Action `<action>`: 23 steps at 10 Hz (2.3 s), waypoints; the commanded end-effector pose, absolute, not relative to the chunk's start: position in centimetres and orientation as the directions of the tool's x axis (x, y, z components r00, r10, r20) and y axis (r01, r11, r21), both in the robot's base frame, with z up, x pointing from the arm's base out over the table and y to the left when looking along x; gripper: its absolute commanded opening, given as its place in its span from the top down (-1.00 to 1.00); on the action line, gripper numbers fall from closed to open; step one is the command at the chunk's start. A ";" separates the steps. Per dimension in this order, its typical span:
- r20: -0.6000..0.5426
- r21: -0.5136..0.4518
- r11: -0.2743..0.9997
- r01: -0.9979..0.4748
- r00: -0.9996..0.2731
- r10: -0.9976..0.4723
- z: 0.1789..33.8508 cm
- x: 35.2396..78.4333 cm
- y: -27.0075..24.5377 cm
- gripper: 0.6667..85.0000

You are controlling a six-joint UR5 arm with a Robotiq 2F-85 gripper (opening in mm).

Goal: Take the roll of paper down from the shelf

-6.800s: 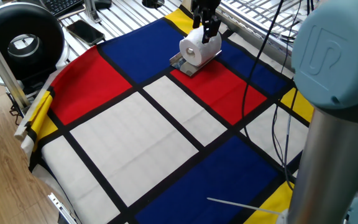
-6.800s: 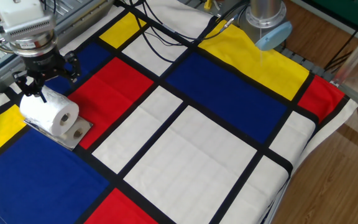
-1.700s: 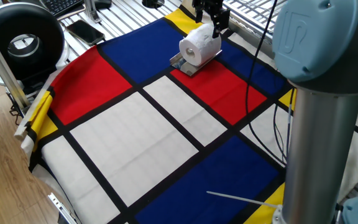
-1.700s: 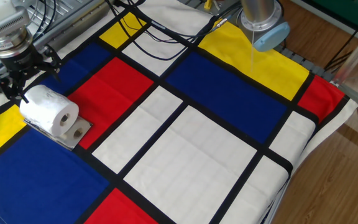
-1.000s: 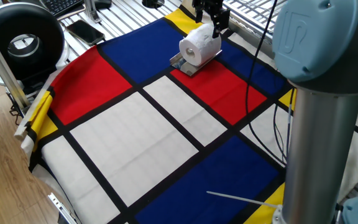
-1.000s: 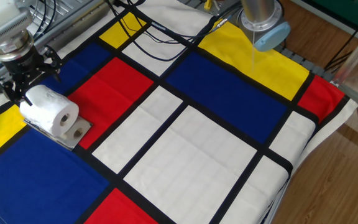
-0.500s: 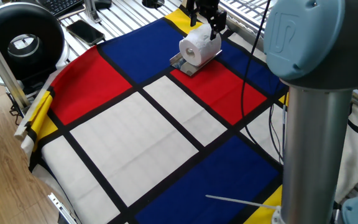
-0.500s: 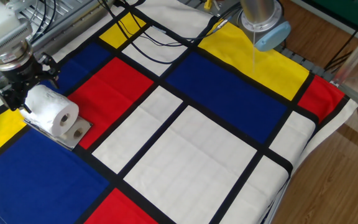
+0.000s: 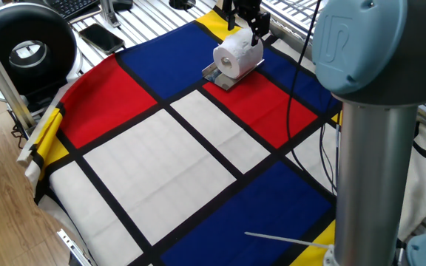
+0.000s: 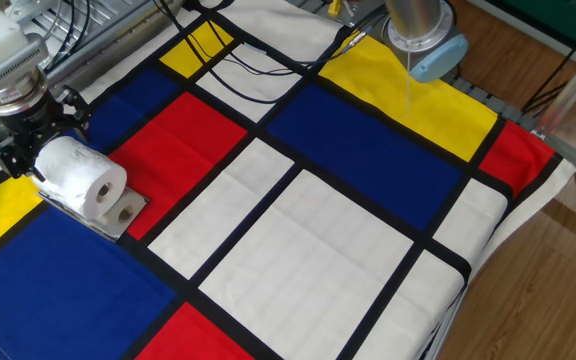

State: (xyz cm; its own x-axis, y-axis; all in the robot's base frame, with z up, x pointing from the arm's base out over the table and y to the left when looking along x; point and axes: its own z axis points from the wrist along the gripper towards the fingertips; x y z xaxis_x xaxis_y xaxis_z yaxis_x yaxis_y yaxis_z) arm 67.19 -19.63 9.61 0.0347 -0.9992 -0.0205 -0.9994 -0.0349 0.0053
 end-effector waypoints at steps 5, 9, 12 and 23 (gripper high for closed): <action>-0.062 0.004 -0.044 -0.999 0.044 -0.997 8.8 67.1 -16.8 -1.00; -0.055 0.005 -0.038 -0.999 0.038 -0.998 9.0 66.9 -17.6 -1.00; -0.042 0.020 -0.064 -0.998 0.064 -0.997 9.0 66.5 -17.9 -1.00; -0.081 0.017 -0.047 -0.999 0.045 -0.996 7.2 67.0 -17.8 -1.00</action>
